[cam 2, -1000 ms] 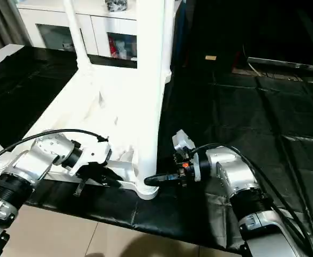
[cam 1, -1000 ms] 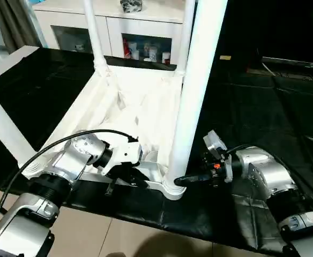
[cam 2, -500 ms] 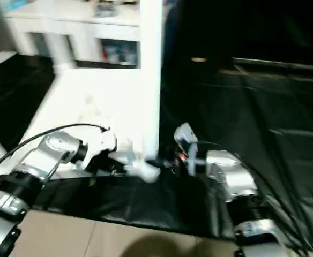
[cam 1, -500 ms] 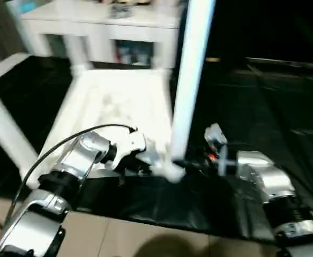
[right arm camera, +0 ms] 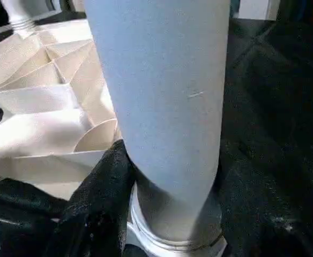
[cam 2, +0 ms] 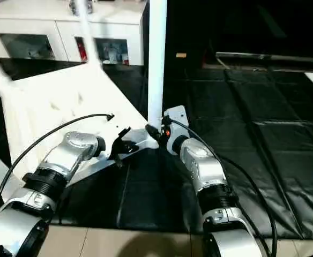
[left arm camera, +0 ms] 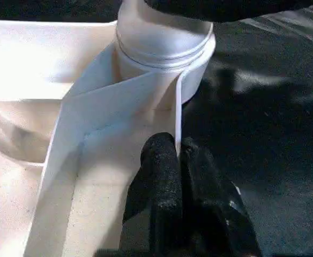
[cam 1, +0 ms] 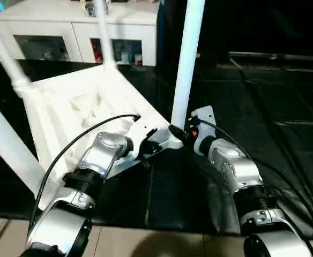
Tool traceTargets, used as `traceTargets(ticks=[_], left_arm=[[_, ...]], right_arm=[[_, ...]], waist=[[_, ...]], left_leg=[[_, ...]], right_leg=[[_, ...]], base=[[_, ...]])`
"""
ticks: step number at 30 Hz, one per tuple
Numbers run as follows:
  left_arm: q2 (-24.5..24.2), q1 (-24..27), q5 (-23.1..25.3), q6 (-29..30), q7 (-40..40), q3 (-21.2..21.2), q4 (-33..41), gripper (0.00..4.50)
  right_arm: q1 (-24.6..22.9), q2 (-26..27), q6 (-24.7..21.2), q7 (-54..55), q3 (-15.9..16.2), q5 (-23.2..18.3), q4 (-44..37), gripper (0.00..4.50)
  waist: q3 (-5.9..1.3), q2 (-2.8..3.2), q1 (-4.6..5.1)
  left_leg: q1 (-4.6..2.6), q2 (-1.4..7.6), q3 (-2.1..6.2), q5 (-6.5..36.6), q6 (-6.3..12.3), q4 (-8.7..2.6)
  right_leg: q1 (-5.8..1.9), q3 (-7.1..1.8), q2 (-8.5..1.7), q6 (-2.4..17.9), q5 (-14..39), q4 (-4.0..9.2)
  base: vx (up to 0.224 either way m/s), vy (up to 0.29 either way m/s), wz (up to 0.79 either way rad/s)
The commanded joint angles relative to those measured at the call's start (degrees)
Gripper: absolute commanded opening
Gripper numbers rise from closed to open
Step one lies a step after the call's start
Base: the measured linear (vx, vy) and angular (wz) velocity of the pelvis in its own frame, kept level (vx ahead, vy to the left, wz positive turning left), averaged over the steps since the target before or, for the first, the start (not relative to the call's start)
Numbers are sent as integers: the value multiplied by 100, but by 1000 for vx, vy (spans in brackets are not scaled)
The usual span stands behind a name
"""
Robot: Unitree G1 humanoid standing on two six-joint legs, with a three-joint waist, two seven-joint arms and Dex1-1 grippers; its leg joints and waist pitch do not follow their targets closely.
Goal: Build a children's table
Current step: Rotate leg to tighten
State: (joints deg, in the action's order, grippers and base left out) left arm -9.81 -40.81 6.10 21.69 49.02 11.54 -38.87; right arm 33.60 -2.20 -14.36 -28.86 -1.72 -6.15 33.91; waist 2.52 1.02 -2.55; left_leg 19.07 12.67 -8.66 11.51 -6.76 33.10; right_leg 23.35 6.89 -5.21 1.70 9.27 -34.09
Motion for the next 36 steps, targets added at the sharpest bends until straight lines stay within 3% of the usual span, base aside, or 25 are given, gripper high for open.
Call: traceTargets(ticks=[1,4,8,11,13,17,24,28,32,33,34,36], left_arm=[[323,-120,-303,-151,283,213,381,0],[170,-55,-307,-263,466,241,412,0],[-104,50,-275,-430,754,322,441,0],[-310,137,-266,-546,1076,346,508,0],[-422,184,-290,-665,1287,353,541,0],[-644,289,-382,-840,1821,429,663,0],[-953,373,-459,-1061,2456,623,801,0],[-1401,502,-420,-1614,3387,956,966,0],[-1485,545,-422,-1683,3570,1014,1030,0],[-1520,562,-413,-1707,3623,1047,1057,0],[-1563,574,-397,-1754,3687,1097,1083,0],[-1632,593,-393,-1821,3776,1168,1120,0]], right_arm=[[-59,477,-185,-468,360,-273,-2,249],[-194,363,-174,-748,351,-399,-174,285],[-390,-4,-111,-1213,345,-457,-320,320],[-506,-405,-68,-1761,316,-571,-395,352],[-554,-647,15,-2094,354,-546,-408,357],[-569,-1085,111,-2663,389,-535,-356,399],[-586,-1572,302,-3741,541,-650,-457,399],[-454,-1968,464,-5180,824,-915,-496,399],[-418,-1995,541,-5398,910,-904,-446,399],[-414,-1990,563,-5467,968,-875,-427,399],[-406,-1976,607,-5533,1028,-828,-395,399],[-381,-1931,653,-5589,1094,-788,-335,399]], waist=[[-415,-18,-82],[-414,-22,-99],[-390,-38,-112],[-374,-29,-166],[-380,3,-200],[-396,3,-310],[-426,4,-433],[-398,-22,-460],[-390,-31,-540],[-387,-84,-544],[-391,-54,-569],[-379,-65,-560]], left_leg=[[142,-42,-79,333,543,-308],[134,-36,-85,297,639,-308],[121,-13,-99,495,644,-324],[97,3,-106,702,579,-335],[89,14,-105,673,544,-334],[61,34,-124,621,524,-321],[108,58,-130,395,619,-270],[122,69,-130,682,618,-285],[88,79,-139,738,513,-289],[79,81,-150,729,508,-291],[67,86,-147,719,487,-287],[94,87,-138,733,456,-294]], right_leg=[[-430,-301,-282,1204,713,324],[-442,-301,-277,1316,458,301],[-418,-303,-277,1334,649,327],[-414,-312,-288,1240,1011,363],[-399,-313,-287,1241,977,362],[-377,-324,-282,1285,820,328],[-369,-318,-281,1460,290,227],[-369,-312,-301,1324,782,272],[-325,-324,-314,1208,1166,310],[-319,-328,-306,1206,1173,312],[-303,-337,-305,1236,1154,288],[-308,-340,-303,1252,1149,273]], base=[[0,0,0],[0,0,0],[0,0,0],[0,0,0],[0,0,0],[0,0,0],[0,0,0],[0,0,0],[0,0,0],[0,0,0],[0,0,0],[0,0,0]])
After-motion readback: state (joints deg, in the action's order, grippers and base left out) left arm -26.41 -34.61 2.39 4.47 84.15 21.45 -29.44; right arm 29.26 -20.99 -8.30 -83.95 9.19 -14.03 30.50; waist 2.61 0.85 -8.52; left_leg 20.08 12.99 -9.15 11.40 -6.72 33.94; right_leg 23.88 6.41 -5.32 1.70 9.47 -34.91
